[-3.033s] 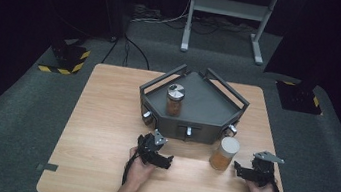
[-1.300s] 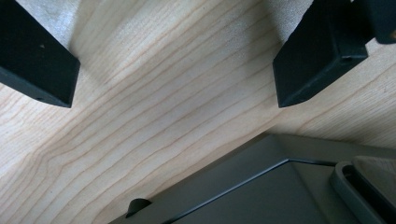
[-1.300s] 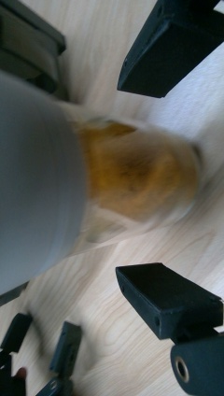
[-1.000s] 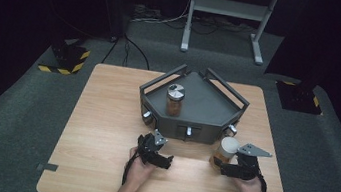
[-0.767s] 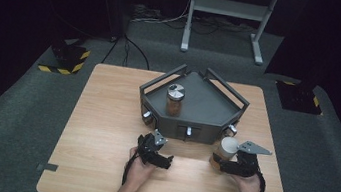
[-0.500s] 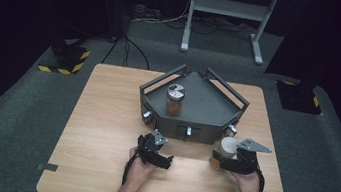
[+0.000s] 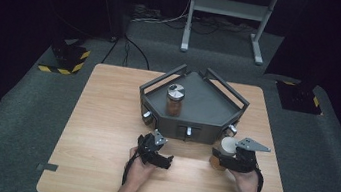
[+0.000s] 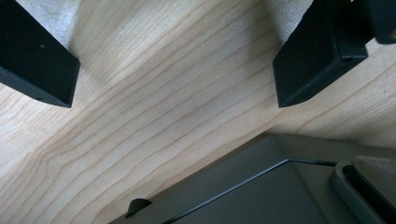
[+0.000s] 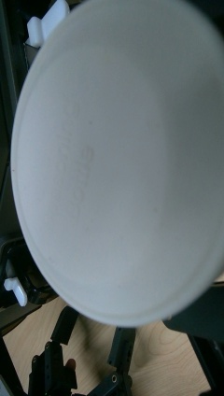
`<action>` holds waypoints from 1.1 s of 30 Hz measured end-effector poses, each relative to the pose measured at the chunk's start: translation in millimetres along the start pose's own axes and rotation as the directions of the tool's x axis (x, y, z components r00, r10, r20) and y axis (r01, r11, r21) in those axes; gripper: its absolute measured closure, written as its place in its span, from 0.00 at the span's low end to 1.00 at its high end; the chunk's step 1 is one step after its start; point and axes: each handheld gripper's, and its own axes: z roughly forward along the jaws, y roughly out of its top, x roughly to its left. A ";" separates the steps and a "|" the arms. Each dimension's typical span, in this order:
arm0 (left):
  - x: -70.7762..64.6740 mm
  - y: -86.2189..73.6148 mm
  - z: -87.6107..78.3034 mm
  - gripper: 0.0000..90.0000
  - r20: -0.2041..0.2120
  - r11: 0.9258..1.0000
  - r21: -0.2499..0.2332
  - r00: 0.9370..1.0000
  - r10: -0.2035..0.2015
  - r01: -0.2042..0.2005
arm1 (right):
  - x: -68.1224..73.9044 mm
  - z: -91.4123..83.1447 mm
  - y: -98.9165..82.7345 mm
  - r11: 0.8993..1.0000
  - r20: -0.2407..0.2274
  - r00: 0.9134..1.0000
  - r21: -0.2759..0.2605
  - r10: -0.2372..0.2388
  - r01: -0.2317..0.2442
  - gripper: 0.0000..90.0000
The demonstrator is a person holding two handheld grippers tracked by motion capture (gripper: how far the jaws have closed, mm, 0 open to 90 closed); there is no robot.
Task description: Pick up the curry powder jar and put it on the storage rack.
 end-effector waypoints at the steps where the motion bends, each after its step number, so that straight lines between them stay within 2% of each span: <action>1: 0.1 0.0 0.0 0.01 0.000 1.000 -0.001 1.000 0.002 -0.002 | -0.1 0.1 0.0 1.000 0.000 1.000 0.000 -0.001 0.001 0.36; 11: 0.0 0.0 0.0 0.01 0.000 1.000 0.000 1.000 0.000 0.000 | -2.3 0.0 -0.3 1.000 -0.009 1.000 -0.001 -0.001 0.001 0.36; 33: 0.1 -0.1 0.1 0.01 0.000 1.000 -0.001 1.000 0.001 -0.001 | 0.0 -1.0 -4.9 1.000 0.007 1.000 -0.023 -0.002 0.002 0.38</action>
